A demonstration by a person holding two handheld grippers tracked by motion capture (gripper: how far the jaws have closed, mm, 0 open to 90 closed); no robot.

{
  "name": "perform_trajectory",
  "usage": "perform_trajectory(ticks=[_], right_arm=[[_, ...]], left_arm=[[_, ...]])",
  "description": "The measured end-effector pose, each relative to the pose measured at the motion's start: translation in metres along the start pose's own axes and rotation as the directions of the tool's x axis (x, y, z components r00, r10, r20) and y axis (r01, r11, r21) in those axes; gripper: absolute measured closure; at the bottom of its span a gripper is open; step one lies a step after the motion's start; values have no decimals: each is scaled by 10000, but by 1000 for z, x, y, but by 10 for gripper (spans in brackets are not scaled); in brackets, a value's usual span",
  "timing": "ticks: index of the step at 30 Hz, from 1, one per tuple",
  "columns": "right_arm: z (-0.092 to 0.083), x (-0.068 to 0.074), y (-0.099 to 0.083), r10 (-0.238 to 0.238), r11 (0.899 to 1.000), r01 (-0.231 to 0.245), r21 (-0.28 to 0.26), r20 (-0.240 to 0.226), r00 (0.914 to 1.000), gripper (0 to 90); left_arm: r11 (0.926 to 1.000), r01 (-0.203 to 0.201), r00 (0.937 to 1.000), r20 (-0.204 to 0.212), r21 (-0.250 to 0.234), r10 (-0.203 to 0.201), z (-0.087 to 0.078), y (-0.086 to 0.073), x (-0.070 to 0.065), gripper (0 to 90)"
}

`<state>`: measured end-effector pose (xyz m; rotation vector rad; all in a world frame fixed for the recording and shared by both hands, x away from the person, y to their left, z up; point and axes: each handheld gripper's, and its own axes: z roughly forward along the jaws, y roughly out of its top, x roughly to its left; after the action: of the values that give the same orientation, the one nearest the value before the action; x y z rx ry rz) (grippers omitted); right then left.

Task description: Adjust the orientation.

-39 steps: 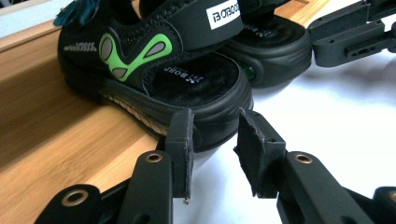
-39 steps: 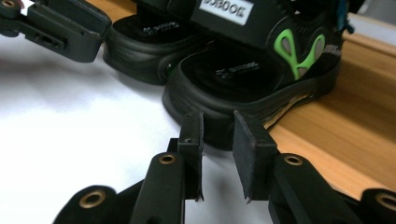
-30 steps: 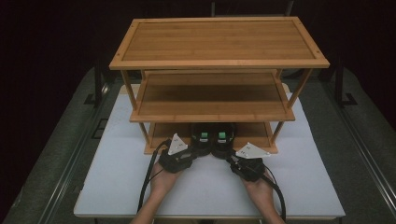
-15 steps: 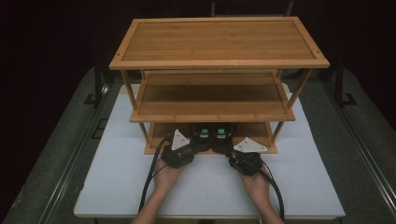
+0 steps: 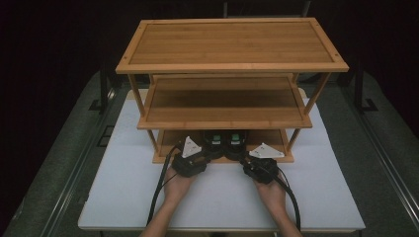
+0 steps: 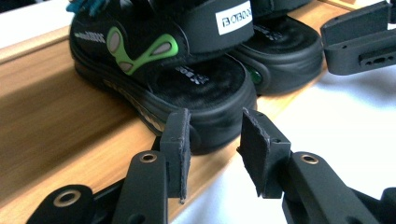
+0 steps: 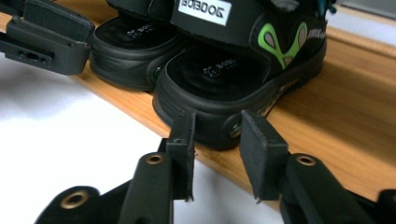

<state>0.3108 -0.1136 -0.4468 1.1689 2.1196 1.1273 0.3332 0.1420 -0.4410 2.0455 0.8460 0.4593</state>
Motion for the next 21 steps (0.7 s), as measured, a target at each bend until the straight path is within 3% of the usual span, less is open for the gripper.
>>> perform_trajectory(ticks=[8, 12, 21], right_arm=[[-8, -6, -5, 189, 9996, -179, 200, -532, 9984, 575], [-12, -11, -6, 209, 9994, -189, 284, -715, 9972, 531], [-22, -18, -8, 291, 9986, -243, 474, -1029, 9943, 479]], left_arm=[[10000, -41, 9997, 226, 72, 39, -8, -2, 0, 589], [9999, 157, 9993, 351, -69, -154, -12, -4, -1, 568], [10000, -58, 9987, 508, -42, 60, -19, -2, -4, 536]])
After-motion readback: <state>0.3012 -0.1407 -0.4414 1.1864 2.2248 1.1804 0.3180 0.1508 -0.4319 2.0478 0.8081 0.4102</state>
